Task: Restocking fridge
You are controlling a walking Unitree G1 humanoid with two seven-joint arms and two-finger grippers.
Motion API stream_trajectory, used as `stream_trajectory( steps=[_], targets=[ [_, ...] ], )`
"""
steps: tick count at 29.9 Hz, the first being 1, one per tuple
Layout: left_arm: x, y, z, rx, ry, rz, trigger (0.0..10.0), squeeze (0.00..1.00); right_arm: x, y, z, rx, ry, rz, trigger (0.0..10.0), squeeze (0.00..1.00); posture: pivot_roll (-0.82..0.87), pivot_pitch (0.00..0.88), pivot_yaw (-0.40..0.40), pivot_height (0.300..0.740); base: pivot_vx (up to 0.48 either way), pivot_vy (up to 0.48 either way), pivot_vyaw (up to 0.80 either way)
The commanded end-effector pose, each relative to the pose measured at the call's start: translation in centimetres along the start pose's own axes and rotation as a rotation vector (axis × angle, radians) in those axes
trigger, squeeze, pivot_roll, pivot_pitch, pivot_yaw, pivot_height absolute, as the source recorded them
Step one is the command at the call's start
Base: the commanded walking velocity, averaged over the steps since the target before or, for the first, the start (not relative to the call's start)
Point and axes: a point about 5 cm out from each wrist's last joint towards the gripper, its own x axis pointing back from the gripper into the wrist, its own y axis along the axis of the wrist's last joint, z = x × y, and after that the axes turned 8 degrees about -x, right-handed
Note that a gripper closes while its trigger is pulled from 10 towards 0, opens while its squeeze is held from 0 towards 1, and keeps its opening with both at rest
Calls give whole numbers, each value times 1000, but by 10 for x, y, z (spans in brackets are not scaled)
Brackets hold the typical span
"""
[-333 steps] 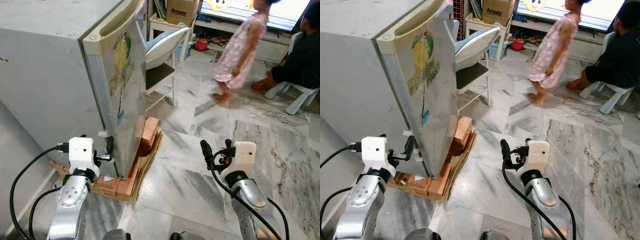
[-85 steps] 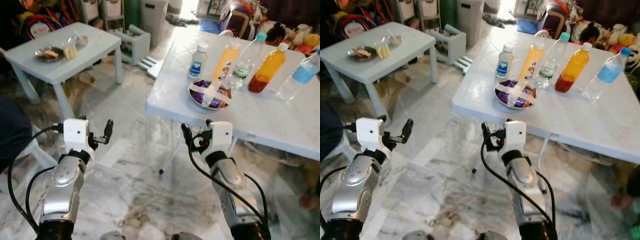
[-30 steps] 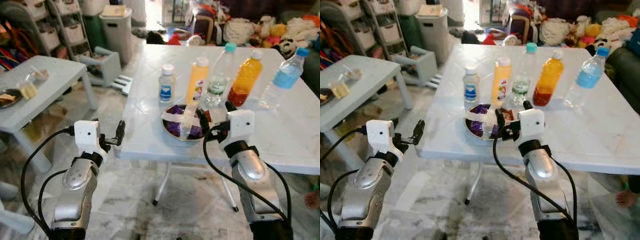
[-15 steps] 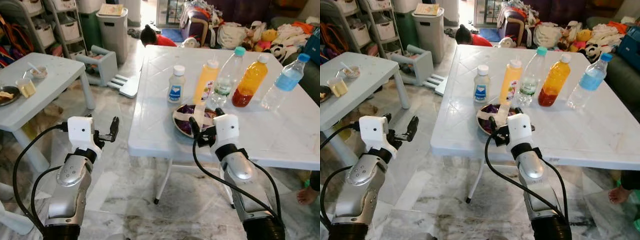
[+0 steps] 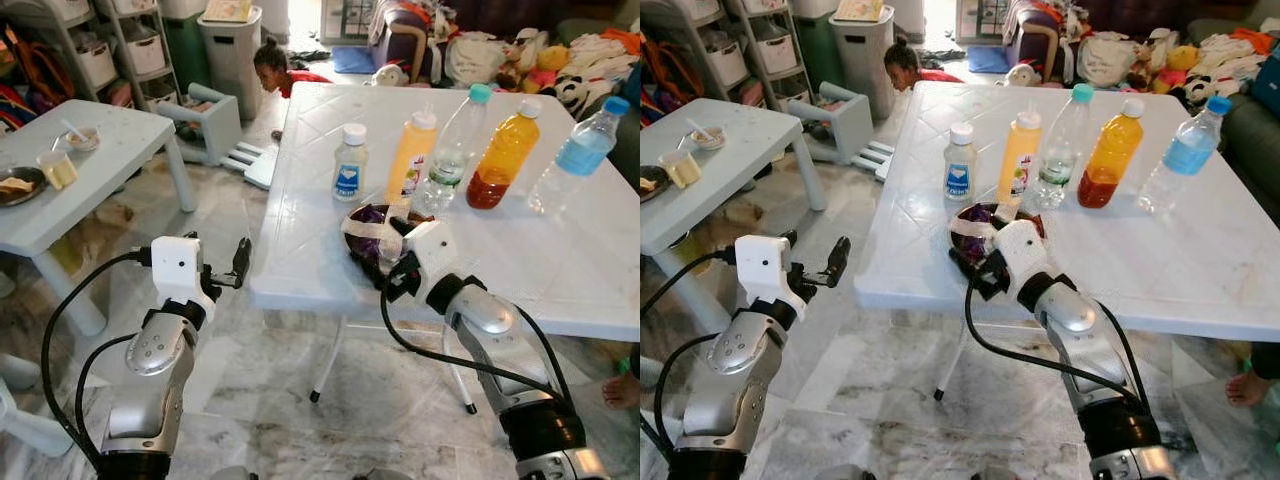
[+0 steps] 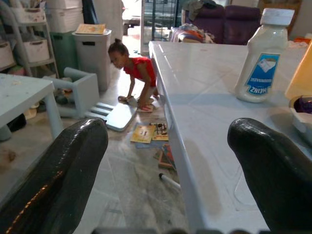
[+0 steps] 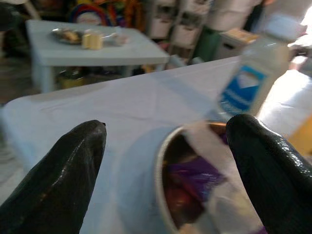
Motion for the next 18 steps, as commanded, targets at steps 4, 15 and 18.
stream_trajectory(
  steps=[4, 15, 18],
  targets=[
    [2, -3, -1, -10, -5, 18, 10000, 0, 5, -7, 5, -16, 127, 51, 10000, 0, 6, 33, -29, 740, 0, 0, 0],
    [3, -5, -7, -16, -55, 41, 10000, 0, 14, -24, -6, -27, 126, 155, 10000, 0, -2, 51, -11, 740, 0, 0, 0],
    [4, -5, -7, -18, -60, 44, 10000, 0, 16, -29, -4, -51, 172, 184, 8549, 0, 7, 51, -10, 740, 0, 0, 0]
  ],
)
